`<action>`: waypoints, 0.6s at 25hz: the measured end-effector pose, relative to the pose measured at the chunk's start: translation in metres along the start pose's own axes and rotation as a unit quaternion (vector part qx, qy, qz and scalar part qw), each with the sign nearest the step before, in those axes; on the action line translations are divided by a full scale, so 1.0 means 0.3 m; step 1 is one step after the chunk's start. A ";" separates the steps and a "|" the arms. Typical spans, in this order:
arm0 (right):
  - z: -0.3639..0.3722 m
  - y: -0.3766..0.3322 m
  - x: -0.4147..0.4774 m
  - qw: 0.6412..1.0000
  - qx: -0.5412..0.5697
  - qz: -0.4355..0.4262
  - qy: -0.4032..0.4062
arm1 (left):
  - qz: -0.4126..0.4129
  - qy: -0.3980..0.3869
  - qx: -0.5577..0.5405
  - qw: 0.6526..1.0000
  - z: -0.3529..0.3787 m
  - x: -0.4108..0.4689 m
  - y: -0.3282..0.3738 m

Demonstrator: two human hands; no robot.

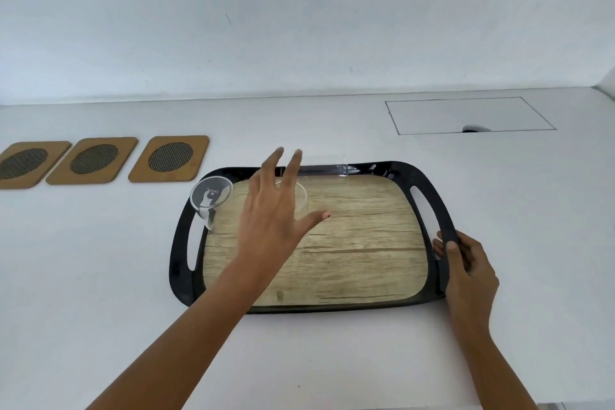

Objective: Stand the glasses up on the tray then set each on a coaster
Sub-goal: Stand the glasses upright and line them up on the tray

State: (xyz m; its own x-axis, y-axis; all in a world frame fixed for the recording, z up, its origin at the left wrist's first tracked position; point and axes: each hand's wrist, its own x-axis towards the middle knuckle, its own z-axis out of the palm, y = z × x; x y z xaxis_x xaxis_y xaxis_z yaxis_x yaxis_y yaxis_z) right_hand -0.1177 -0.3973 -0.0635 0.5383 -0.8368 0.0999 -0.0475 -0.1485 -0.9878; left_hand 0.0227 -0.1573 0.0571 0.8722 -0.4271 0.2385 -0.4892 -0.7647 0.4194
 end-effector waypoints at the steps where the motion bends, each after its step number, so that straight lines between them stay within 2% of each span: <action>1: 0.000 0.000 0.000 1.000 0.000 0.000 0.002 | 0.023 0.028 -0.018 0.999 0.000 0.005 0.023; 4: 0.001 0.000 0.000 1.000 0.001 0.001 0.004 | 0.067 0.085 -0.076 0.991 0.005 0.054 0.101; 6: 0.001 0.000 -0.001 1.000 0.002 0.004 0.002 | 0.054 0.072 -0.088 0.992 0.010 0.125 0.131; 8: 0.000 0.000 -0.002 1.000 0.005 0.006 0.000 | -0.013 -0.017 -0.096 0.995 0.006 0.236 0.121; 10: -0.001 0.000 -0.002 1.000 0.005 0.007 -0.001 | -0.085 -0.164 -0.101 0.978 -0.012 0.364 0.085; 12: -0.003 0.000 -0.002 1.000 0.001 0.008 -0.001 | -0.097 -0.272 -0.054 0.956 -0.016 0.462 0.043; 15: -0.003 0.001 -0.002 1.000 0.002 0.009 -0.001 | -0.071 -0.340 0.063 0.936 0.022 0.531 -0.013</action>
State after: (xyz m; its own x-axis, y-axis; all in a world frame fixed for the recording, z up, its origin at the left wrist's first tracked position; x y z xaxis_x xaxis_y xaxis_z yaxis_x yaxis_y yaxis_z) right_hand -0.1188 -0.3971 -0.0637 0.5390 -0.8384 0.0809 -0.0544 -0.1305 -0.9899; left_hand 0.1635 -0.2255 0.0876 0.7505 -0.4917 -0.4416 -0.4006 -0.8699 0.2878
